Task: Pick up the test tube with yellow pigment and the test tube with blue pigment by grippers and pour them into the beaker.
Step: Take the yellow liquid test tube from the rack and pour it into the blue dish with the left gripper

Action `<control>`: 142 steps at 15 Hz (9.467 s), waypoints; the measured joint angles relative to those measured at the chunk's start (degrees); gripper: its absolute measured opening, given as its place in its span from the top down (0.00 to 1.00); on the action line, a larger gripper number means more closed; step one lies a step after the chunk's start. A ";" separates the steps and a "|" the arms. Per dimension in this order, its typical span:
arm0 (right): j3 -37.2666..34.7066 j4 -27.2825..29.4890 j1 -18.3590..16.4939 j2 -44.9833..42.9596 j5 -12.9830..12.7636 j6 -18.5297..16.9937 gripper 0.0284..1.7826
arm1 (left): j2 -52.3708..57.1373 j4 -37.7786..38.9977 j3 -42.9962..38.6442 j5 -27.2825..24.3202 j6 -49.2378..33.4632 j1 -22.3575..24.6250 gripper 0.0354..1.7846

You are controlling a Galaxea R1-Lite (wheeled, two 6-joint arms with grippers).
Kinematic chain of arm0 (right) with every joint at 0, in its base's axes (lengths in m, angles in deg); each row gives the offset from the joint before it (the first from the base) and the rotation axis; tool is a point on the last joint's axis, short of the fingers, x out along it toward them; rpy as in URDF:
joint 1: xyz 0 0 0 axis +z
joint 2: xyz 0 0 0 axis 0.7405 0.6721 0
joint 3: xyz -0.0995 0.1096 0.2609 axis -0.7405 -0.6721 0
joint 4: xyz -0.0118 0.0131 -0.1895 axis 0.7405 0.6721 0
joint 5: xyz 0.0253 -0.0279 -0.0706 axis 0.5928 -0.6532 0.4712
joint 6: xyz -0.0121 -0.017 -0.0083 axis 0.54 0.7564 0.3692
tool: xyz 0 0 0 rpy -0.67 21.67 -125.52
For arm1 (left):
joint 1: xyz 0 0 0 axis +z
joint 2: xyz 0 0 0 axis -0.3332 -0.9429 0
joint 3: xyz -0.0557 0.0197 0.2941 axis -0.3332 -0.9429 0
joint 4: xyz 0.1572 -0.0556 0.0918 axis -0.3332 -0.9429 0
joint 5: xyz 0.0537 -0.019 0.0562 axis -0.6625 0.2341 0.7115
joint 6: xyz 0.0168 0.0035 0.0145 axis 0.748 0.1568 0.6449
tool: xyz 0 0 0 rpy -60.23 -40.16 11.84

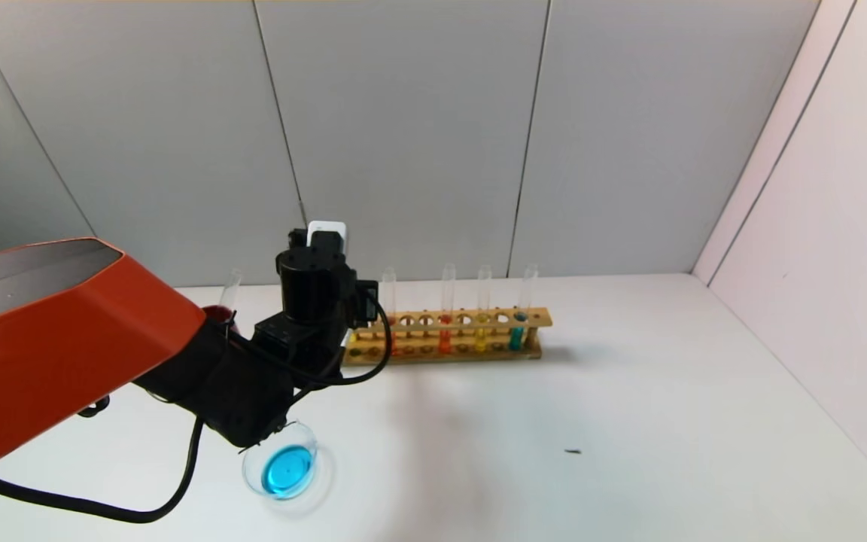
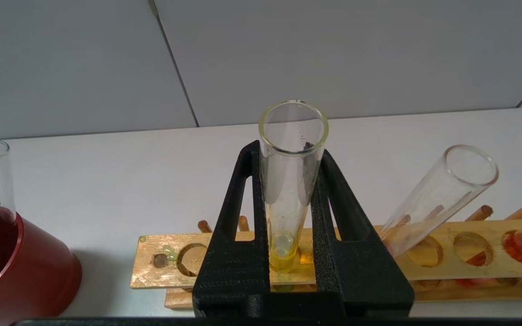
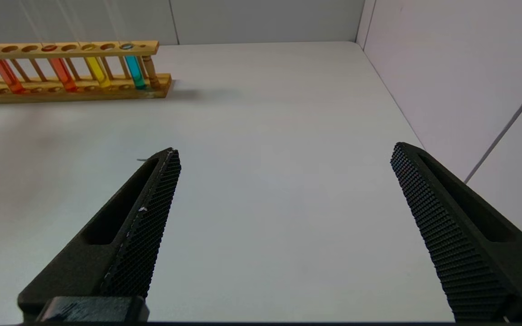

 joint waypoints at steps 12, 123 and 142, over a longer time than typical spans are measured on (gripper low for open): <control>0.00 0.00 0.00 0.00 0.02 0.00 0.05 | 2.97 -5.32 4.14 0.10 -0.37 0.77 0.84; 0.00 0.00 0.00 0.00 0.02 0.02 0.05 | 4.72 -100.34 8.58 7.38 36.40 -5.57 0.84; 0.00 0.00 0.00 0.00 0.02 0.00 0.05 | 0.99 -105.08 11.64 7.69 35.77 -7.45 0.84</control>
